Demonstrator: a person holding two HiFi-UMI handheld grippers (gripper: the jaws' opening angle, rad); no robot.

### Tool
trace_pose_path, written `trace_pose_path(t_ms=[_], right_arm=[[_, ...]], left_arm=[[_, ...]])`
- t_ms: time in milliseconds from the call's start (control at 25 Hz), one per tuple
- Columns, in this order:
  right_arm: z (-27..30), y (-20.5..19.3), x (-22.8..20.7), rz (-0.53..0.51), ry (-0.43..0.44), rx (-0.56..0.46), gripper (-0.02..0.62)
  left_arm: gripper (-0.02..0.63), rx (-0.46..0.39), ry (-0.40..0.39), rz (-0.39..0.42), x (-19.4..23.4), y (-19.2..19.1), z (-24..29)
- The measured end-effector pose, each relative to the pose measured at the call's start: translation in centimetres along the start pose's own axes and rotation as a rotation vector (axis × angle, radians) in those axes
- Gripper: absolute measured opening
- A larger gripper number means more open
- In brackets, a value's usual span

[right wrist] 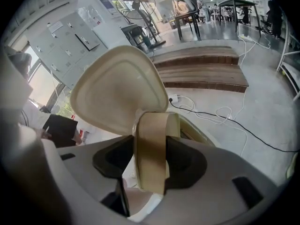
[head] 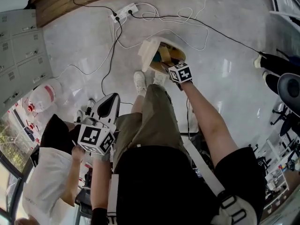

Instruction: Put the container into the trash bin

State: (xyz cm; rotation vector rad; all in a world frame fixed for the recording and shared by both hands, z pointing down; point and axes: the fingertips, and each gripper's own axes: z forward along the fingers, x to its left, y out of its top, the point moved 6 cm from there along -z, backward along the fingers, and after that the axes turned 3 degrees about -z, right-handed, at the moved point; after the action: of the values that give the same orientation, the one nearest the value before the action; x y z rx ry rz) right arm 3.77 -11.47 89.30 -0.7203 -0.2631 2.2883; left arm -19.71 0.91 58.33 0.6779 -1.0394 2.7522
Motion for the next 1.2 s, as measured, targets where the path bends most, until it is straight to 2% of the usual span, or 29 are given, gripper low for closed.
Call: trace_pose_path(t_ms=[320,720,1200], right_arm=[[3.3,-1.5,-2.3,-0.013,-0.008,0.066,0.216],[6.1,-2.6,-4.5,-0.02,-0.012,0.122,0.216],[8.3,-3.4,-4.8,-0.044,-0.014,0.175,0.216]], left_arm=[[0.005,0.059,0.008,-0.035,0.2,-2.4,0.9],[0.005,0.075,0.007,-0.058,-0.1,-4.5,1.7],[0.005,0.091,0.0,-0.074,0.0,-6.1,2.2]])
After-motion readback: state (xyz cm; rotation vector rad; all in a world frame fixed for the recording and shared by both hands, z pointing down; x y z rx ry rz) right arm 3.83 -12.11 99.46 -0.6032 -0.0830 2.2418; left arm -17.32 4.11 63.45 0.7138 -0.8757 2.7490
